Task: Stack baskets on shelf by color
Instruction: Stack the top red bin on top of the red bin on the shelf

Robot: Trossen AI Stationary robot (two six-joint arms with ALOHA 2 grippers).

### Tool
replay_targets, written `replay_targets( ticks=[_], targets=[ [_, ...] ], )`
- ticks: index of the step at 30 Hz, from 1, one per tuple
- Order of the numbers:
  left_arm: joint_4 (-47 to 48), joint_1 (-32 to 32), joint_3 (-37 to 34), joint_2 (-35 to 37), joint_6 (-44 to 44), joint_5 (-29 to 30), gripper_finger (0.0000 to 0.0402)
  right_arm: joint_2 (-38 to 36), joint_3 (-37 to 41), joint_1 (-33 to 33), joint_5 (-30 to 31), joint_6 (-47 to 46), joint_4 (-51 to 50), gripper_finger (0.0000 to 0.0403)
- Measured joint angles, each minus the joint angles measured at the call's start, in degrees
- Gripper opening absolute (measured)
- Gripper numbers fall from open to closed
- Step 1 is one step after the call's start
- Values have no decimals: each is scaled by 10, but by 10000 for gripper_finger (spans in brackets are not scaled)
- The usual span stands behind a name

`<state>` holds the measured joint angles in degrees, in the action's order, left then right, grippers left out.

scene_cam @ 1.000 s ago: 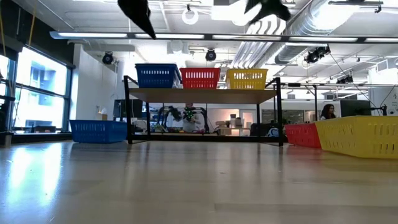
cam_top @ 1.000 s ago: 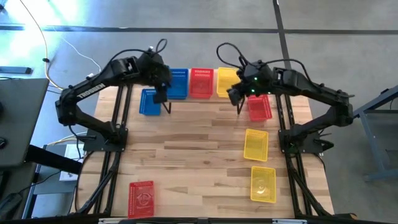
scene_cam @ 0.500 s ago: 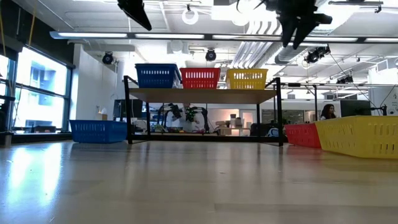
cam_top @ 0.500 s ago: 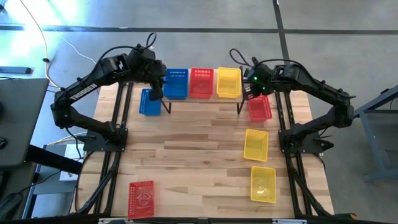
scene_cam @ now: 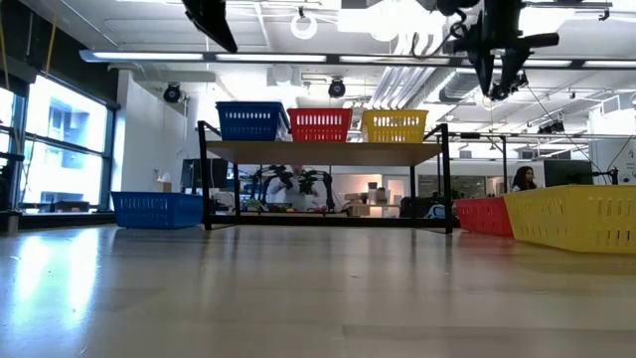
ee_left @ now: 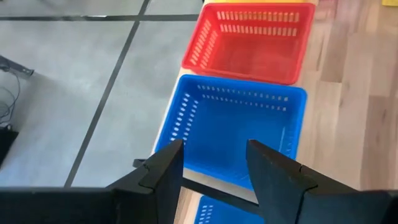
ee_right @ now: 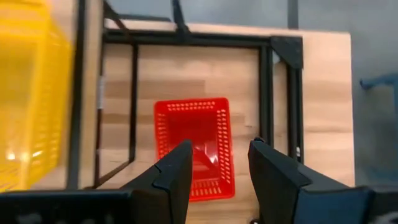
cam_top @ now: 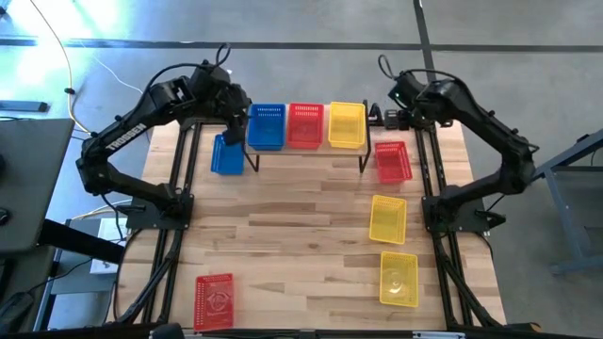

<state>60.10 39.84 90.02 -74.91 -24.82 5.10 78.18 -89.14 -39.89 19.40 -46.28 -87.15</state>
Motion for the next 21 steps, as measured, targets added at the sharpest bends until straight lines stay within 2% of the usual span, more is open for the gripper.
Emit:
replay_targets(
  ticks=[12,21],
  targets=[
    [0,19,0,0,-9,0,163,96,2,-97,-63,60,-18,142],
    [0,33,0,0,-9,-1,162,93,161,-129,-125,93,84,142]
  ],
)
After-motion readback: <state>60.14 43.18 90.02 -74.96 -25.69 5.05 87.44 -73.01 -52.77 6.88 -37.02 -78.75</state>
